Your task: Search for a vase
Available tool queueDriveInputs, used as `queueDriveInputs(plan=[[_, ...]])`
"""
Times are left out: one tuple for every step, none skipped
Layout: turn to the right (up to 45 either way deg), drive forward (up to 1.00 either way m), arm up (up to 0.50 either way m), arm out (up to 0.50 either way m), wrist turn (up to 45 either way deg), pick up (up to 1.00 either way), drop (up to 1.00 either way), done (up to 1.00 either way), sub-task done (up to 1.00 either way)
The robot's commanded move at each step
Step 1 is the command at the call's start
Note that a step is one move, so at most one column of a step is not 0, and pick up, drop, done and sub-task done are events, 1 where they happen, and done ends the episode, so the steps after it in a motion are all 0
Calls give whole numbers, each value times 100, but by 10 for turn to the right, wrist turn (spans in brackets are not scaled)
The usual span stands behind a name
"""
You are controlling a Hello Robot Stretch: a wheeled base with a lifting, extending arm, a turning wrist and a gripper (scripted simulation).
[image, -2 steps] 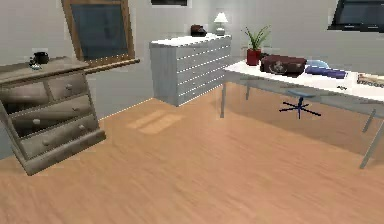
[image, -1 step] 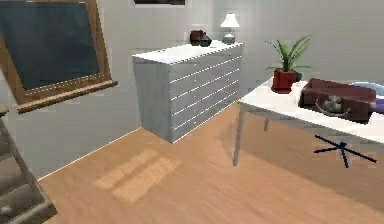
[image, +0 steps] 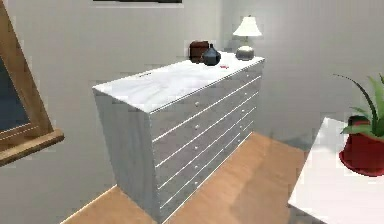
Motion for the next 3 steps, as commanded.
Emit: queueDriveInputs(plan=[[30, 0, 0, 0, 0, 0, 0, 0, 0], [0, 70, 0, 0, 0, 0, 0, 0, 0], [0, 0, 0, 0, 0, 0, 0, 100, 0]])
